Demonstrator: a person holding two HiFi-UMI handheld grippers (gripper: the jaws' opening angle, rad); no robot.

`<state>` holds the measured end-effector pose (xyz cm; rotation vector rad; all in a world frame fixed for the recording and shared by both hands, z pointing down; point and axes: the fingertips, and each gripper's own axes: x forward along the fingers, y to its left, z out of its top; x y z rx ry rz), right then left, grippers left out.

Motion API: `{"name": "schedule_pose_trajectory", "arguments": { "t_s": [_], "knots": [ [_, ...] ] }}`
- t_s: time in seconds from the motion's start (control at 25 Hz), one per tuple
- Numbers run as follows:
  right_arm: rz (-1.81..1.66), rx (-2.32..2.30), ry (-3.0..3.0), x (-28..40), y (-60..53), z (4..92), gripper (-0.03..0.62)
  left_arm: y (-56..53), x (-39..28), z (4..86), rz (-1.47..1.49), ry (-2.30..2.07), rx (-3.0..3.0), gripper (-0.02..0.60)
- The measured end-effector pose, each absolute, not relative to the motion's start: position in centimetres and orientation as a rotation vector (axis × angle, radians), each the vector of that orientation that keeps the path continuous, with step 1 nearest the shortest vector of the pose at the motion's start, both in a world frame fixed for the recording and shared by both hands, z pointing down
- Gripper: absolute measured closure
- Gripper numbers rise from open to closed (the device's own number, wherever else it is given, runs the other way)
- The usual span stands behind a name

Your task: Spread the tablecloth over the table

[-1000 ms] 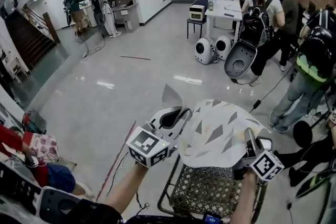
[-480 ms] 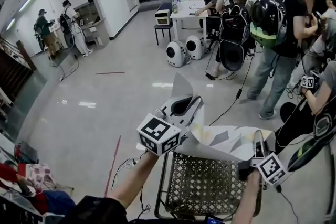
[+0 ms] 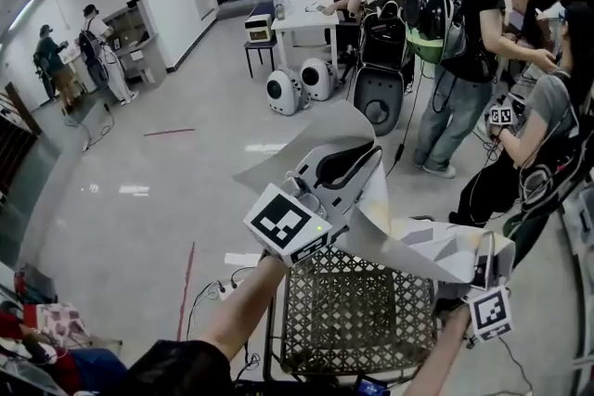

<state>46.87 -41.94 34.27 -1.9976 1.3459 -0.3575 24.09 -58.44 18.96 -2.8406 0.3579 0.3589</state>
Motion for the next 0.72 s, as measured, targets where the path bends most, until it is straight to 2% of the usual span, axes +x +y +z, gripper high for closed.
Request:
{"name": "schedule_pose_trajectory", "arguments": {
  "t_s": [0.2,0.44,0.72],
  "knots": [
    [-0.224,-2.101,1.233,50.2,-36.7,33.4,0.566,-58.1,26.5,22.6,0.276,0.354,-2.886,0.552],
    [-0.488,-2.134,1.187,48.8,-31.5,39.4,0.571,-57.8,20.8,32.7,0.325,0.689,-3.284,0.555],
    [-0.667,-1.992,1.155,47.2,-28.4,43.7,0.571,-56.2,15.5,40.3,0.116,1.052,-3.423,0.554]
  ]
}}
